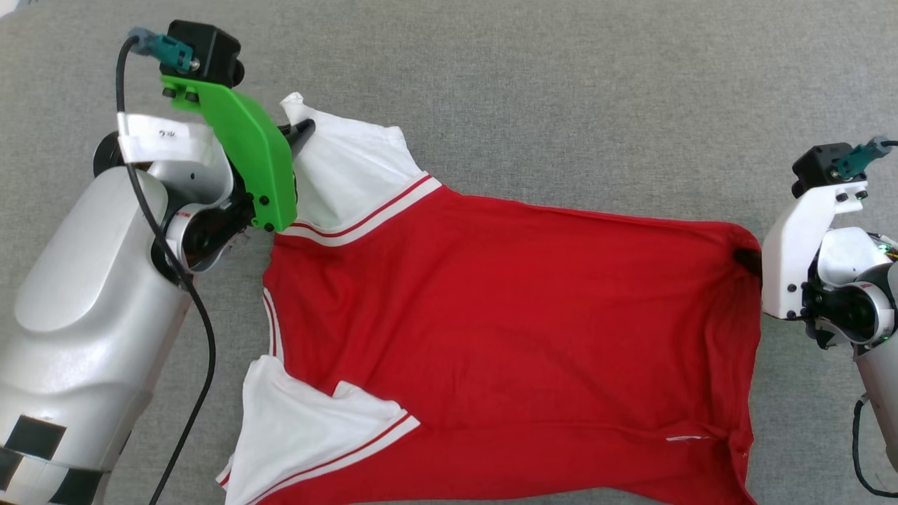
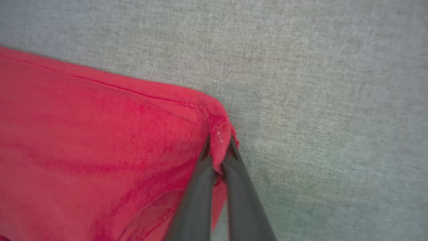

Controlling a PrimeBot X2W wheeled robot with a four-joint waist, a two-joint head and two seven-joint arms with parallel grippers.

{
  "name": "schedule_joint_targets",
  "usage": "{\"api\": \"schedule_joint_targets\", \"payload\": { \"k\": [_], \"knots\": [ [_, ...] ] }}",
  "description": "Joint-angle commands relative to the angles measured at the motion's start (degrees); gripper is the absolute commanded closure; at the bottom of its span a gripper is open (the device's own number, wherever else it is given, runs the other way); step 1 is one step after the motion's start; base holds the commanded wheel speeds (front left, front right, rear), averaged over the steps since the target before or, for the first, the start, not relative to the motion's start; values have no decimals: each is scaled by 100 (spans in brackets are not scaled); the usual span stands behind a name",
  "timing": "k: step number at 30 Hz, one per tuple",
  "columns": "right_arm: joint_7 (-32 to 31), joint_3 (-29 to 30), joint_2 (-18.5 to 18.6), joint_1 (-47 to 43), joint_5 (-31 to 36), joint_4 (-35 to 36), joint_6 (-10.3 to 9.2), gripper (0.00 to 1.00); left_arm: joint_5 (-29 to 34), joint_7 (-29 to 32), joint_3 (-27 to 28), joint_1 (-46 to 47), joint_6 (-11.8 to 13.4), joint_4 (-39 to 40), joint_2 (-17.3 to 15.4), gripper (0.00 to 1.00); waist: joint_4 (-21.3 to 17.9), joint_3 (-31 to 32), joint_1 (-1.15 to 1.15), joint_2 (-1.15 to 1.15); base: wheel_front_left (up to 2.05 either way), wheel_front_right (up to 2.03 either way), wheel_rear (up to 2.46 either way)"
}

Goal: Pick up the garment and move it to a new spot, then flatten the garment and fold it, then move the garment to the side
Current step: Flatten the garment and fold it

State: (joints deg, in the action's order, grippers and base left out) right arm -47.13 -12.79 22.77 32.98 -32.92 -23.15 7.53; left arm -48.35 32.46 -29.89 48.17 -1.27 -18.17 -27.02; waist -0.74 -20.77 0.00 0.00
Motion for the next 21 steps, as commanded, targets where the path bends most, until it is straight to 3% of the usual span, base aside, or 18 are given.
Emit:
{"api": "schedule_joint_targets", "payload": {
  "k": [1,10,21],
  "knots": [
    [123,-25,-75,-102,-14,-40,-4,100,27,-107,24,-113,21,14,-47,100,45,99,0,0,0,0,0],
    [644,447,73,-693,196,872,-4,100,-101,-652,298,-974,232,360,-263,100,154,749,0,0,0,0,0],
    [884,768,-235,-2339,537,1980,-4,100,-463,-1225,724,-3051,876,1349,-578,100,285,1441,0,0,0,0,0]
  ]
}}
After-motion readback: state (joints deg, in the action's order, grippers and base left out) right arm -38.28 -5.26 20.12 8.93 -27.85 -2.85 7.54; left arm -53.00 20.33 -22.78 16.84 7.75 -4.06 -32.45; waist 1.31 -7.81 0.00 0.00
